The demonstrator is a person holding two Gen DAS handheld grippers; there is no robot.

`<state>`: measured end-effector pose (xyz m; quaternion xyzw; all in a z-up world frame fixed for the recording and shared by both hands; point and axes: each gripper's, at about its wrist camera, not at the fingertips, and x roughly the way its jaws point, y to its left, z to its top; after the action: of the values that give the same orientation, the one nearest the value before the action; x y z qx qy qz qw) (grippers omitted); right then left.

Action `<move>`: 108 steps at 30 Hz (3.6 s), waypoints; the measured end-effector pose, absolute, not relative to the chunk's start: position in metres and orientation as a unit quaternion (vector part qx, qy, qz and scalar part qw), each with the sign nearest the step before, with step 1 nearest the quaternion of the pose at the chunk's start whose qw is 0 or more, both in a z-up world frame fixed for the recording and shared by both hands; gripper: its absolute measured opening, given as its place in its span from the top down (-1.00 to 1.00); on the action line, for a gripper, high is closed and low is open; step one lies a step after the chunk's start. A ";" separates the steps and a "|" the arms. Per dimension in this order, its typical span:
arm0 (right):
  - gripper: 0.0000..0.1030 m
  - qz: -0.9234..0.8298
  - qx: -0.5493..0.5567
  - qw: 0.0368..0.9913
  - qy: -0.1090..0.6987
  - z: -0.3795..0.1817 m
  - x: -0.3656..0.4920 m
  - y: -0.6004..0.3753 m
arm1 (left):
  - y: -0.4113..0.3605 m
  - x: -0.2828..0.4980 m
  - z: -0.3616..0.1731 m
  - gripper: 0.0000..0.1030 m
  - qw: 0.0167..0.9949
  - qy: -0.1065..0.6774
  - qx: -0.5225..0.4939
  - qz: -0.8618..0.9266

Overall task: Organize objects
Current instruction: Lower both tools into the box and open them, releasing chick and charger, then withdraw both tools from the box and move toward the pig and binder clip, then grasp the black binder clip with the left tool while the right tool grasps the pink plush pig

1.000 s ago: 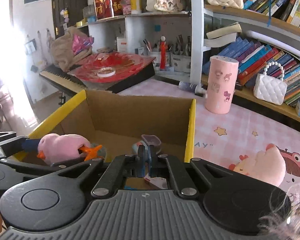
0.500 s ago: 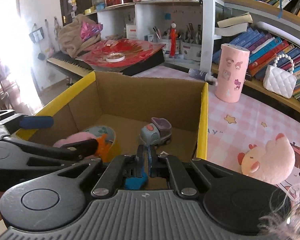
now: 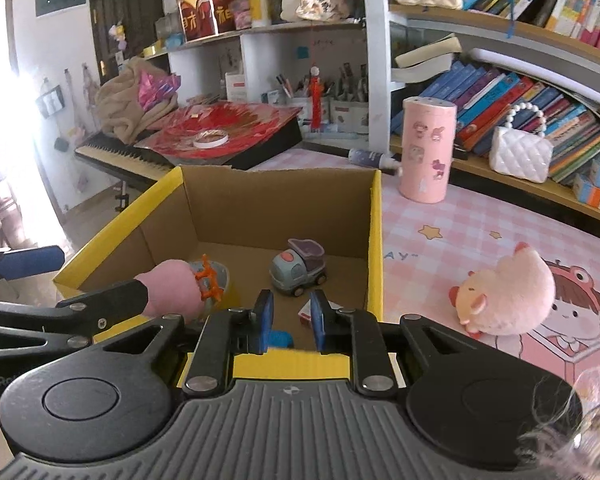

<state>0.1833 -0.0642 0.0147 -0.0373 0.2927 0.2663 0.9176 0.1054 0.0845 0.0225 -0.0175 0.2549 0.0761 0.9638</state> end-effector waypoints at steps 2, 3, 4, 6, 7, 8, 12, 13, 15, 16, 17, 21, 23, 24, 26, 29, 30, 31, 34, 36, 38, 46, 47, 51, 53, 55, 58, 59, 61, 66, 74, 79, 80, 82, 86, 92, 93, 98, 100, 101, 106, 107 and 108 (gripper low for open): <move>0.62 0.261 -0.034 0.920 0.289 0.017 0.175 -0.068 | 0.083 0.098 0.023 -0.80 0.965 0.253 -0.017 0.072; 0.62 0.258 -0.033 0.922 0.288 0.018 0.170 -0.070 | 0.083 0.094 0.023 -0.80 0.965 0.252 -0.016 0.070; 0.60 0.254 -0.031 0.924 0.285 0.020 0.166 -0.071 | 0.082 0.090 0.023 -0.80 0.965 0.252 -0.016 0.069; 0.56 0.246 -0.030 0.929 0.274 0.022 0.155 -0.075 | 0.082 0.083 0.023 -0.80 0.965 0.253 -0.019 0.067; 0.53 0.242 -0.031 0.931 0.272 0.023 0.150 -0.076 | 0.082 0.079 0.022 -0.80 0.965 0.253 -0.020 0.065; 0.51 0.238 -0.031 0.932 0.272 0.024 0.145 -0.078 | 0.082 0.075 0.021 -0.80 0.965 0.255 -0.021 0.063; 0.43 0.223 -0.033 0.933 0.281 0.019 0.123 -0.084 | 0.080 0.057 0.016 -0.80 0.962 0.267 -0.021 0.055; 0.42 0.218 -0.034 0.932 0.286 0.016 0.117 -0.085 | 0.079 0.053 0.014 -0.80 0.960 0.272 -0.020 0.054; 0.36 0.208 -0.036 0.931 0.297 0.011 0.105 -0.086 | 0.077 0.046 0.009 -0.80 0.957 0.286 -0.019 0.050; 0.31 0.204 -0.035 0.931 0.302 0.009 0.101 -0.087 | 0.077 0.043 0.006 -0.80 0.955 0.293 -0.019 0.047; 0.23 0.200 -0.035 0.930 0.306 0.007 0.095 -0.087 | 0.076 0.039 0.004 -0.80 0.953 0.300 -0.019 0.044; 0.12 0.187 -0.042 0.930 0.314 0.000 0.075 -0.086 | 0.075 0.027 0.001 -0.80 0.949 0.312 -0.017 0.034; -0.01 0.182 -0.045 0.931 0.315 -0.002 0.066 -0.086 | 0.076 0.021 0.001 -0.80 0.949 0.313 -0.017 0.032; -0.04 0.179 -0.047 0.931 0.314 -0.002 0.061 -0.085 | 0.077 0.018 0.001 -0.80 0.949 0.313 -0.018 0.031; -0.11 0.175 -0.050 0.932 0.314 -0.003 0.054 -0.085 | 0.078 0.013 0.000 -0.80 0.948 0.316 -0.019 0.028; -0.20 0.167 -0.051 0.933 0.314 -0.003 0.043 -0.086 | 0.076 0.008 -0.002 -0.80 0.947 0.320 -0.020 0.021; -0.20 0.163 -0.051 0.934 0.314 -0.004 0.040 -0.087 | 0.076 0.006 -0.002 -0.80 0.947 0.321 -0.021 0.018; -0.22 0.159 -0.051 0.934 0.315 -0.004 0.037 -0.087 | 0.075 0.004 -0.002 -0.80 0.947 0.321 -0.020 0.015; -0.30 0.143 -0.049 0.936 0.317 -0.005 0.029 -0.092 | 0.072 0.000 -0.003 -0.80 0.946 0.322 -0.017 0.003; -0.31 0.132 -0.045 0.938 0.318 -0.005 0.023 -0.097 | 0.067 -0.002 -0.003 -0.80 0.946 0.323 -0.014 -0.007; -0.33 0.120 -0.042 0.940 0.318 -0.005 0.017 -0.102 | 0.063 -0.003 -0.004 -0.80 0.946 0.323 -0.012 -0.018; -0.38 0.069 -0.023 0.945 0.320 -0.007 -0.001 -0.129 | 0.038 -0.004 -0.006 -0.80 0.943 0.326 0.010 -0.070; -0.39 0.063 -0.020 0.945 0.320 -0.007 -0.002 -0.133 | 0.035 -0.004 -0.006 -0.80 0.943 0.325 0.013 -0.075; -0.42 0.042 -0.011 0.946 0.322 -0.008 -0.005 -0.143 | 0.028 -0.002 -0.006 -0.80 0.942 0.324 0.019 -0.089; -0.43 0.036 -0.009 0.946 0.323 -0.009 -0.005 -0.147 | 0.025 -0.001 -0.006 -0.80 0.941 0.325 0.020 -0.093; -0.45 0.030 -0.009 0.945 0.324 -0.009 -0.004 -0.151 | 0.021 0.002 -0.007 -0.80 0.941 0.325 0.020 -0.097; -0.49 0.023 -0.011 0.945 0.326 -0.010 -0.001 -0.157 | 0.015 0.007 -0.007 -0.80 0.939 0.327 0.018 -0.102; -0.50 0.021 -0.012 0.945 0.327 -0.010 0.000 -0.159 | 0.012 0.009 -0.008 -0.80 0.939 0.328 0.017 -0.105; -0.52 0.017 -0.014 0.944 0.328 -0.010 0.002 -0.165 | 0.006 0.013 -0.009 -0.80 0.937 0.330 0.016 -0.111; -0.58 -0.002 -0.010 0.942 0.336 -0.012 0.009 -0.184 | -0.013 0.024 -0.011 -0.80 0.934 0.335 0.021 -0.125; -0.62 -0.021 -0.009 0.939 0.344 -0.015 0.027 -0.216 | -0.048 0.049 -0.015 -0.80 0.927 0.345 0.024 -0.142; -0.63 -0.030 -0.007 0.936 0.350 -0.018 0.043 -0.238 | -0.067 0.065 -0.019 -0.80 0.924 0.352 0.024 -0.147; -0.63 -0.030 -0.007 0.936 0.351 -0.018 0.046 -0.241 | -0.071 0.069 -0.020 -0.80 0.923 0.354 0.024 -0.148; -0.63 -0.030 -0.008 0.935 0.354 -0.020 0.053 -0.249 | -0.078 0.076 -0.022 -0.80 0.922 0.357 0.023 -0.148; -0.63 -0.029 -0.007 0.933 0.358 -0.022 0.069 -0.264 | -0.091 0.090 -0.025 -0.80 0.921 0.361 0.023 -0.143; -0.63 -0.033 0.000 0.937 0.347 -0.023 0.093 -0.287 | -0.110 0.114 -0.029 -0.76 0.921 0.366 0.024 -0.129; -0.63 -0.033 0.002 0.938 0.345 -0.022 0.097 -0.290 | -0.113 0.119 -0.029 -0.73 0.922 0.365 0.025 -0.126; -0.63 -0.027 0.007 0.939 0.343 -0.022 0.118 -0.309 | -0.129 0.142 -0.031 -0.62 0.922 0.368 0.031 -0.114; -0.63 -0.025 0.009 0.939 0.342 -0.022 0.125 -0.316 | -0.136 0.153 -0.032 -0.56 0.922 0.368 0.035 -0.112; -0.63 -0.024 0.009 0.940 0.341 -0.023 0.128 -0.318 | -0.140 0.158 -0.033 -0.48 0.923 0.367 0.039 -0.111; -0.63 -0.019 0.008 0.940 0.340 -0.024 0.142 -0.332 | -0.156 0.187 -0.037 -0.16 0.924 0.365 0.048 -0.108; -0.63 -0.018 0.006 0.941 0.339 -0.024 0.145 -0.335 | -0.159 0.192 -0.039 -0.10 0.924 0.364 0.050 -0.107; -0.63 -0.017 0.004 0.941 0.338 -0.024 0.147 -0.337 | -0.162 0.198 -0.040 -0.07 0.924 0.363 0.053 -0.105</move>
<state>0.1469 -0.3368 -0.0244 0.0042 0.3376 -0.0172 0.9411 0.1975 -0.1625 -0.0399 0.0533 0.3627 -0.1050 0.9244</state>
